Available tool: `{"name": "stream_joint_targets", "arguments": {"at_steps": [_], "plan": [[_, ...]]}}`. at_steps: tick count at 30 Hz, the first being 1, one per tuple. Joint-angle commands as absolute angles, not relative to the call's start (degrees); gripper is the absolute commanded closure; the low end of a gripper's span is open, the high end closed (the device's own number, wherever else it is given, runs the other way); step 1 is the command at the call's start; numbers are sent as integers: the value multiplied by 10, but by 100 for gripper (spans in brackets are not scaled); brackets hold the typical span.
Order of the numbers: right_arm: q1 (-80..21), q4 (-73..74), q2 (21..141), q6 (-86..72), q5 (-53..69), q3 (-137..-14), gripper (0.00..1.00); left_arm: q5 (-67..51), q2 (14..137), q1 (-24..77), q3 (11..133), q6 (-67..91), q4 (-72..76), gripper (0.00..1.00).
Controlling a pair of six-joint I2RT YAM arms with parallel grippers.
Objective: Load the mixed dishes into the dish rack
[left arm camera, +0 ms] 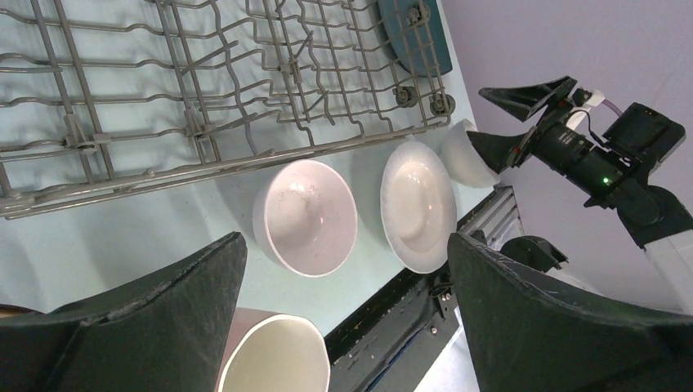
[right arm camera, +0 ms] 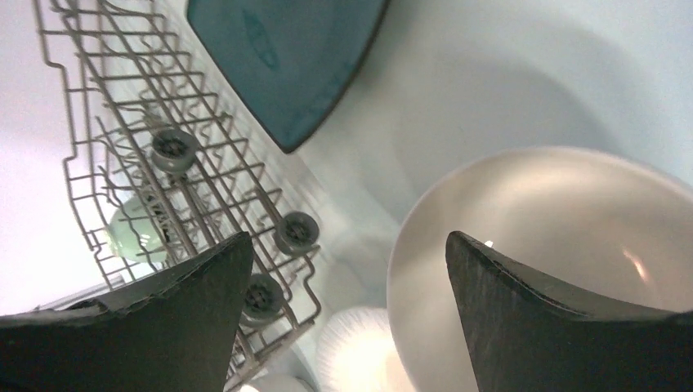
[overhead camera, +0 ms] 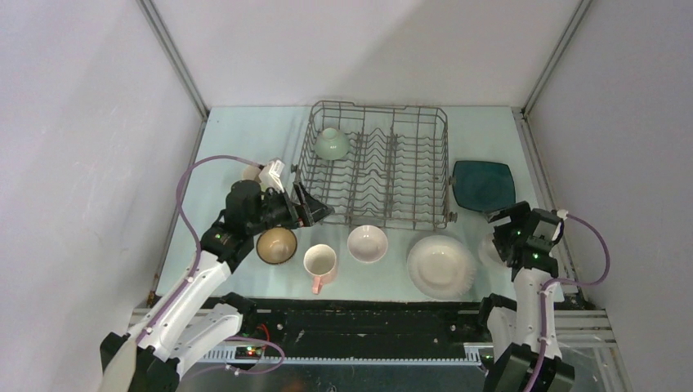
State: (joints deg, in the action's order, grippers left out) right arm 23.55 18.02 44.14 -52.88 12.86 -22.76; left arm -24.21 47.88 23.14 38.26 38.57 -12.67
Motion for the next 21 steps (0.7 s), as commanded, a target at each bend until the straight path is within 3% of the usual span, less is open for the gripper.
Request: {"name": "stream_joint_targets", "arguments": {"at_steps": [1, 8, 21], "plan": [[211, 277, 399, -549, 77, -252, 10, -240, 472, 232, 386, 376, -118, 0], [199, 270, 364, -552, 79, -254, 10, -239, 473, 232, 385, 377, -119, 0], [247, 249, 421, -531, 133, -348, 9, -238, 476, 232, 389, 376, -124, 0]]}}
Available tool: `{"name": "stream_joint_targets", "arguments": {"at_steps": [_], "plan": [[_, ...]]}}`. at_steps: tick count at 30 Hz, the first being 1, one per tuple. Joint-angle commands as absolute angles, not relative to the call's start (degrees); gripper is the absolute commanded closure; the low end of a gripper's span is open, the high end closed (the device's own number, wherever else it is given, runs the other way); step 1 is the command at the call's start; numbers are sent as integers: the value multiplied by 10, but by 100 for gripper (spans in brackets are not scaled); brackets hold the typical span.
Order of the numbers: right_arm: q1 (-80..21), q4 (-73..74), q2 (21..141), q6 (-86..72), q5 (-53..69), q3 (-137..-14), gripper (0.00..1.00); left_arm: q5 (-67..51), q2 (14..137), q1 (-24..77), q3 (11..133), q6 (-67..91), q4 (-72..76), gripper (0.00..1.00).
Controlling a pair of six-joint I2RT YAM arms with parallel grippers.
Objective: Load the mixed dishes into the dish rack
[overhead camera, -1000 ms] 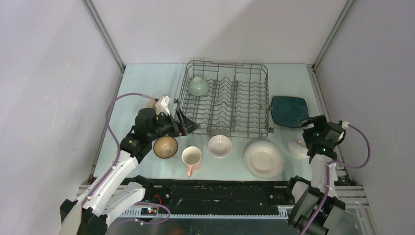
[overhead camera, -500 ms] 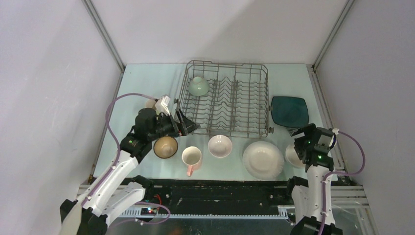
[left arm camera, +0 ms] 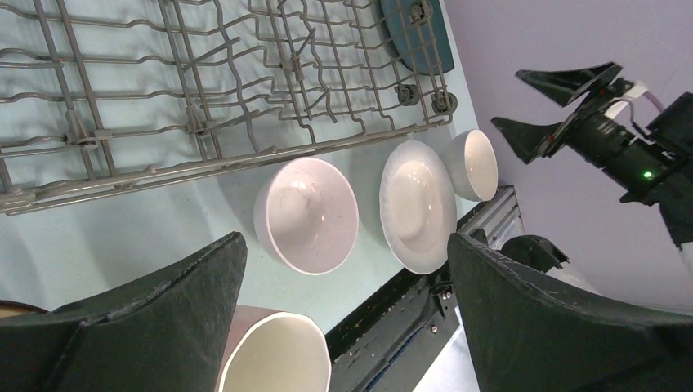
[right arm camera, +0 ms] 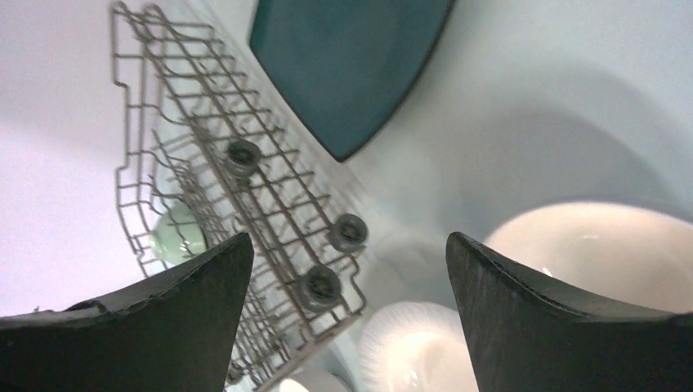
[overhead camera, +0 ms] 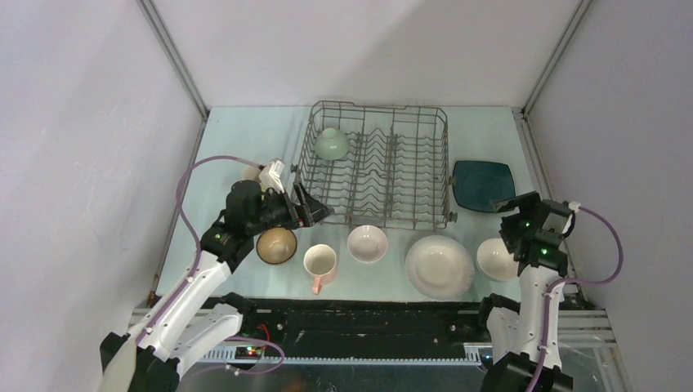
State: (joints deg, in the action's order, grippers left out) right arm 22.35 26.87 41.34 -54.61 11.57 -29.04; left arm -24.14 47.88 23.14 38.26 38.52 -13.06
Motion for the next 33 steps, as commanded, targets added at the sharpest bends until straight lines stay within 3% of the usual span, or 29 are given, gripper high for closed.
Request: {"name": "stream_joint_targets", "arguments": {"at_steps": [1, 9, 16, 27, 33], "plan": [[252, 249, 423, -528, 134, -363, 9, -238, 478, 232, 392, 376, -124, 0], [279, 149, 456, -504, 159, -376, 8, -246, 482, 232, 401, 377, -126, 0], [281, 54, 578, -456, 173, -366, 8, -295, 471, 232, 439, 373, -161, 0], [329, -13, 685, -409, 177, -327, 6, -200, 459, 232, 487, 277, -280, 0], [333, -78, 749, -431, 214, -310, 6, -213, 469, 232, 492, 260, -278, 0]]}}
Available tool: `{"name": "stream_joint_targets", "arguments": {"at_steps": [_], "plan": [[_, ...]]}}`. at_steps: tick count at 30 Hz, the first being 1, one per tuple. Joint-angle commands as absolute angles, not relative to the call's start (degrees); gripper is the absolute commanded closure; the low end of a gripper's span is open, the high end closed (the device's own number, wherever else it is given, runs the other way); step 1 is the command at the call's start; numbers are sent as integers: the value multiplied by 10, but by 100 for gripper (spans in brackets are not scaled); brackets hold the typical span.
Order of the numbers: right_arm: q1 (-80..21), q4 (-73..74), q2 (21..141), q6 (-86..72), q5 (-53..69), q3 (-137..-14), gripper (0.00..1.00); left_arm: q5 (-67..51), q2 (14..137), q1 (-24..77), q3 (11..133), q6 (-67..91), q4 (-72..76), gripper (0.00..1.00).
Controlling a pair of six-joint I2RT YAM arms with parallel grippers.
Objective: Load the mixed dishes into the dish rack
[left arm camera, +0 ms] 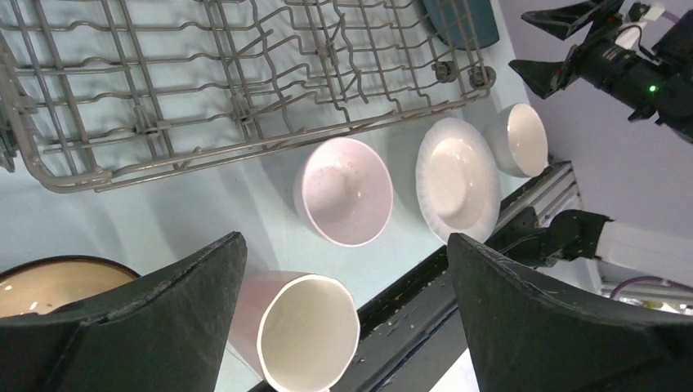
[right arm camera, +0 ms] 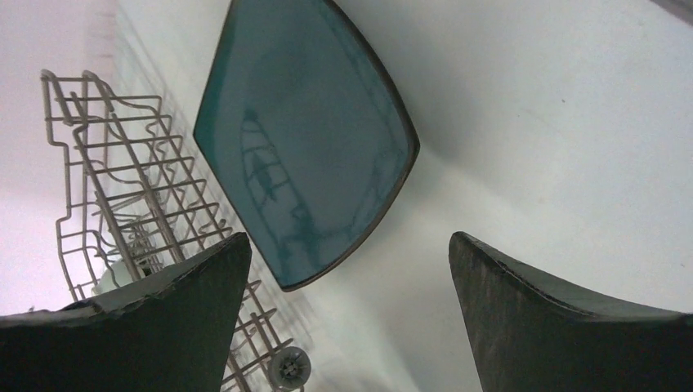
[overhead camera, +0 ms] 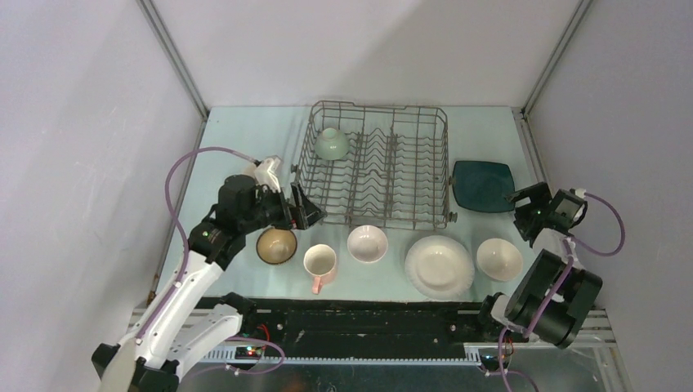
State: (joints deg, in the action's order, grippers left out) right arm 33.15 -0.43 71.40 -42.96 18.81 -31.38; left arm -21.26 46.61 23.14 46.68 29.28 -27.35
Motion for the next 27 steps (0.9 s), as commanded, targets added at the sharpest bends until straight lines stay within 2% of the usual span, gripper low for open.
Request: {"name": "stream_joint_targets", "arguments": {"at_steps": [1, 11, 15, 18, 20, 21, 22, 23, 24, 25, 27], "plan": [[332, -87, 758, -437, 218, -310, 6, -223, 474, 232, 495, 252, -279, 0], [284, -244, 920, -518, 233, -310, 8, -215, 490, 232, 505, 226, -305, 0], [272, -332, 979, -549, 246, -320, 12, -215, 495, 232, 502, 229, -301, 0], [265, -321, 994, -560, 238, -342, 15, -215, 498, 232, 503, 229, -301, 0], [261, -301, 1002, -556, 236, -363, 24, -215, 499, 232, 503, 229, -300, 0], [260, -300, 1007, -555, 237, -370, 36, -215, 500, 232, 503, 229, -300, 0], [259, -300, 1010, -554, 242, -373, 42, -215, 501, 232, 503, 229, -300, 0], [259, -301, 1015, -554, 243, -377, 60, -214, 501, 232, 503, 229, -300, 0], [258, -299, 1016, -553, 244, -379, 68, -213, 502, 232, 502, 229, -300, 0], [257, -295, 1017, -552, 243, -383, 82, -213, 502, 233, 503, 229, -300, 0], [256, -282, 1014, -546, 240, -387, 94, -213, 503, 232, 503, 229, -300, 0]]}}
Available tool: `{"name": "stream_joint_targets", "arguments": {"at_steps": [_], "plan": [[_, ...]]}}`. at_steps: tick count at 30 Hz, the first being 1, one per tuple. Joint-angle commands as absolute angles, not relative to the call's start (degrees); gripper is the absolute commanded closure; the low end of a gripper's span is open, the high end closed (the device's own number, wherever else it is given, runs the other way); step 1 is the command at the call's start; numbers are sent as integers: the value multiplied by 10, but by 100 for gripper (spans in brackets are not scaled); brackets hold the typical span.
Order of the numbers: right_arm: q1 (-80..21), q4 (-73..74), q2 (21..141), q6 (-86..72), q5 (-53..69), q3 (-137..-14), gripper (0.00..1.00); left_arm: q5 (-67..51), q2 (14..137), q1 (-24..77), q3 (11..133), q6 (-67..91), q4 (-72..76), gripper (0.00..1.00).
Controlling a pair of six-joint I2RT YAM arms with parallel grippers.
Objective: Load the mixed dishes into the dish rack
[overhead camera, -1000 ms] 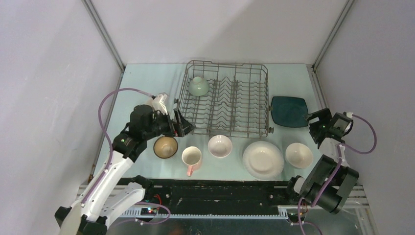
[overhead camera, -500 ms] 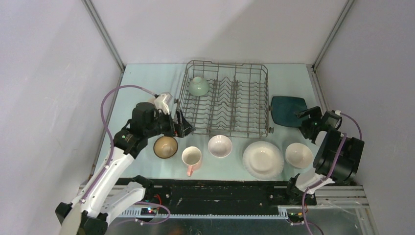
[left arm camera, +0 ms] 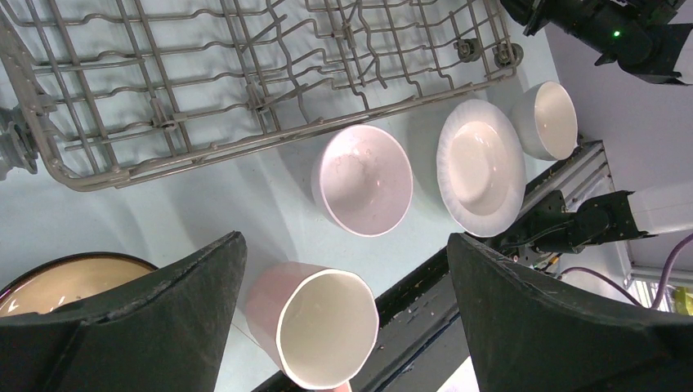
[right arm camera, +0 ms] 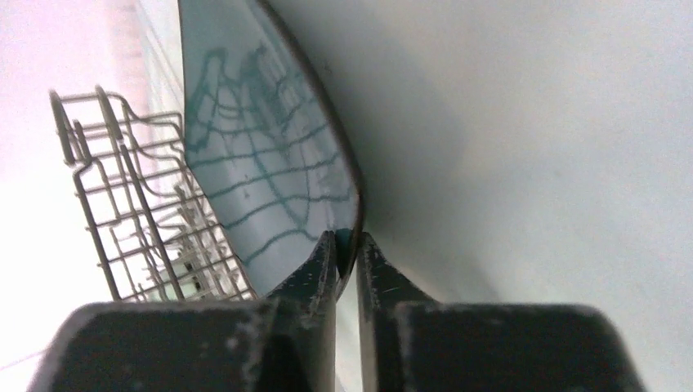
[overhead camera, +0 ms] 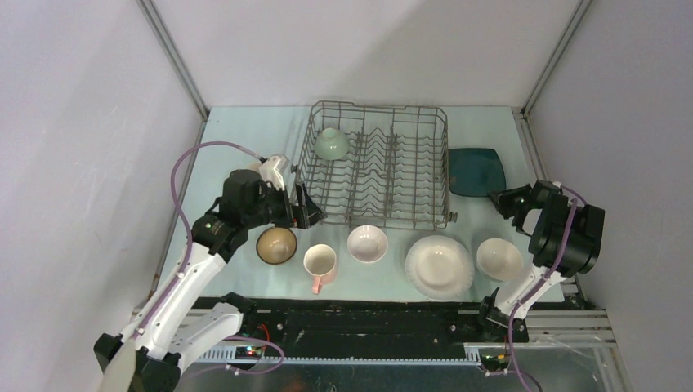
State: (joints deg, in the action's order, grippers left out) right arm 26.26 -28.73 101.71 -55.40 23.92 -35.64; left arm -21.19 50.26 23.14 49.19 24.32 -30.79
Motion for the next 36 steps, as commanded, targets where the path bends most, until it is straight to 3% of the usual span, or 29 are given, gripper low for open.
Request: {"name": "stream_joint_targets", "arguments": {"at_steps": [1, 26, 36], "plan": [[256, -277, 1011, -542, 236, -387, 98, -212, 503, 232, 504, 229, -301, 0], [197, -62, 670, -385, 87, -383, 100, -225, 517, 238, 506, 270, -285, 0], [147, 68, 567, -332, -102, -443, 100, -229, 528, 252, 499, 288, -269, 0]]}}
